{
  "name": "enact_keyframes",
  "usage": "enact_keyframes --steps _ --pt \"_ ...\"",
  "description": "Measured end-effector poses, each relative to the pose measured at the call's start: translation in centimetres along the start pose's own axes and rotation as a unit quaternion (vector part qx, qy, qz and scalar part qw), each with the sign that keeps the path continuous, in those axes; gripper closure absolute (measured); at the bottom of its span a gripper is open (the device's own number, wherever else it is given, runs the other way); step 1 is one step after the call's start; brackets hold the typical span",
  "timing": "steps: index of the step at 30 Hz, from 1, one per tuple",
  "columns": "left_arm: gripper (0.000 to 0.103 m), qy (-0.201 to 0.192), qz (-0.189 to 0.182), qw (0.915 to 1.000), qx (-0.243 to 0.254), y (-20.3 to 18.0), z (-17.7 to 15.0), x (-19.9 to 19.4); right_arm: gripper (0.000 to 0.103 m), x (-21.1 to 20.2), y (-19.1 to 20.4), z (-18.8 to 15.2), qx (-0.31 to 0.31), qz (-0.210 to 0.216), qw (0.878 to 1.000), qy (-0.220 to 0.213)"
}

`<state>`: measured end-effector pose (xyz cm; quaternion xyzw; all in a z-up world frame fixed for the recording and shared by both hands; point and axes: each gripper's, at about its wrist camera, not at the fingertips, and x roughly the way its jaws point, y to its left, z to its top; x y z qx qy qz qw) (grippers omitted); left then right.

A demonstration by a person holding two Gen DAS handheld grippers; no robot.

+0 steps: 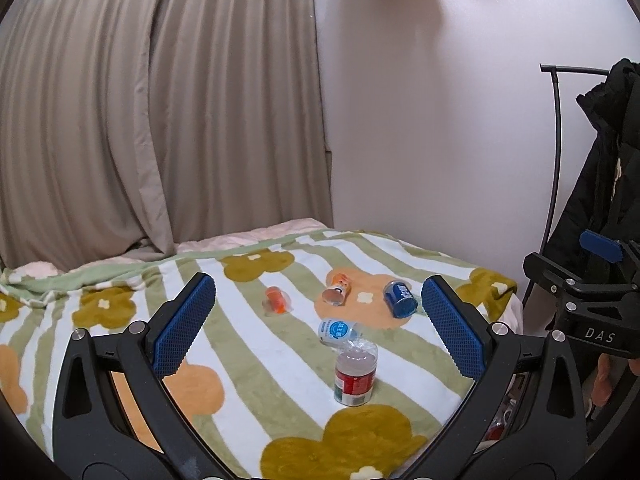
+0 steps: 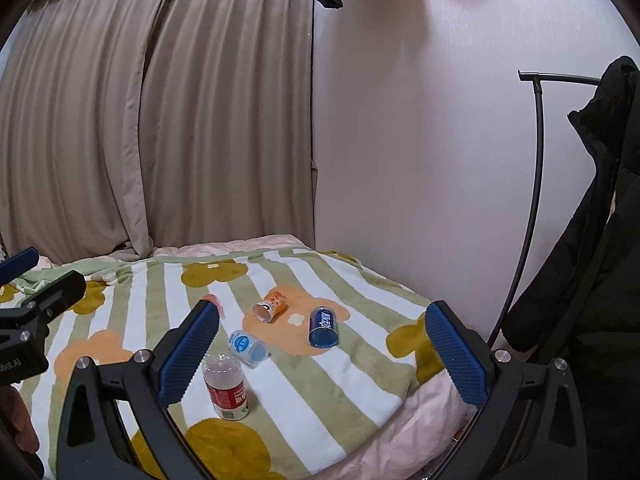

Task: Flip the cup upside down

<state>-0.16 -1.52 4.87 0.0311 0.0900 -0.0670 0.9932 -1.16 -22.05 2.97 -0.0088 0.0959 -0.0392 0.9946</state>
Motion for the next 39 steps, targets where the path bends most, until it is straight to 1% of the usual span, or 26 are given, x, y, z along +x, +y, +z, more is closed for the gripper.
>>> enact_keyframes --steps 28,34,39 --pt "0.0 0.0 -0.012 0.9999 -0.005 -0.6 -0.27 0.98 0.0 0.0 -0.46 -0.09 0.01 -0.02 1.0 0.002" --pt "0.0 -0.008 -0.006 1.0 -0.003 -0.64 -0.46 0.41 0.0 -0.12 -0.6 -0.13 0.011 -0.022 1.0 -0.001" --pt "0.0 -0.009 0.009 0.9999 0.0 -0.78 -0.68 0.48 0.0 -0.15 -0.65 -0.16 0.012 -0.021 1.0 0.0"
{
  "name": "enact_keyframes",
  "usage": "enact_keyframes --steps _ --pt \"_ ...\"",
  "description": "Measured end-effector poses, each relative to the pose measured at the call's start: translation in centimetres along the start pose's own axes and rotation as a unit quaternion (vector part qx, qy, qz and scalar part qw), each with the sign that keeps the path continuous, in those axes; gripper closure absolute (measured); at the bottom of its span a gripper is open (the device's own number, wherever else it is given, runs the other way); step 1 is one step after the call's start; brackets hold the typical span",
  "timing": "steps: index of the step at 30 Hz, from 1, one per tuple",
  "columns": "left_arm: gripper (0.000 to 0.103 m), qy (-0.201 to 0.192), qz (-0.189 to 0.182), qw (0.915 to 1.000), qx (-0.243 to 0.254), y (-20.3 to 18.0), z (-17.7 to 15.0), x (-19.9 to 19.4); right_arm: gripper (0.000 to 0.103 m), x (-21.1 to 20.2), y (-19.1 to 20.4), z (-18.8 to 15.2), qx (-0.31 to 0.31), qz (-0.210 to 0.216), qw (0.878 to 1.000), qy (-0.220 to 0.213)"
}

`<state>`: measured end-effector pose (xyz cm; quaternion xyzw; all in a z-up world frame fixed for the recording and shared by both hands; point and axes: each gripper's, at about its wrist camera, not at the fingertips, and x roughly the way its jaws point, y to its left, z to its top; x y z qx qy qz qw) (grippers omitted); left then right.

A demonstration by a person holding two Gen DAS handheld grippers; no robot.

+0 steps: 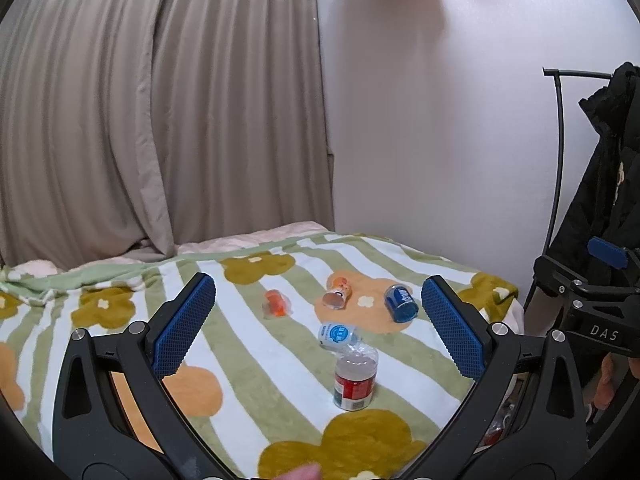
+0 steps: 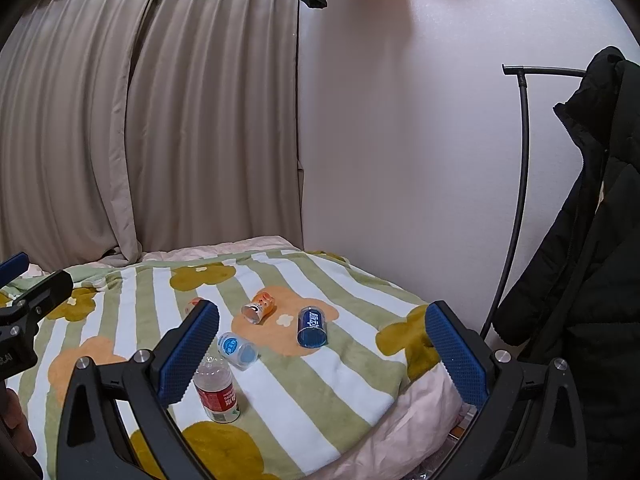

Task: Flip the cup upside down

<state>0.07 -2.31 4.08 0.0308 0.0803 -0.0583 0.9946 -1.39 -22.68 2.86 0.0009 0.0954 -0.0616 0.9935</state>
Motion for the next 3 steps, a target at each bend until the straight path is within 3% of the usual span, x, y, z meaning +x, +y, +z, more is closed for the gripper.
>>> enact_keyframes --steps 3 --pt "0.0 -0.008 0.006 0.9999 0.006 -0.09 -0.09 -0.26 0.0 -0.01 0.02 0.02 -0.001 -0.001 1.0 -0.001"
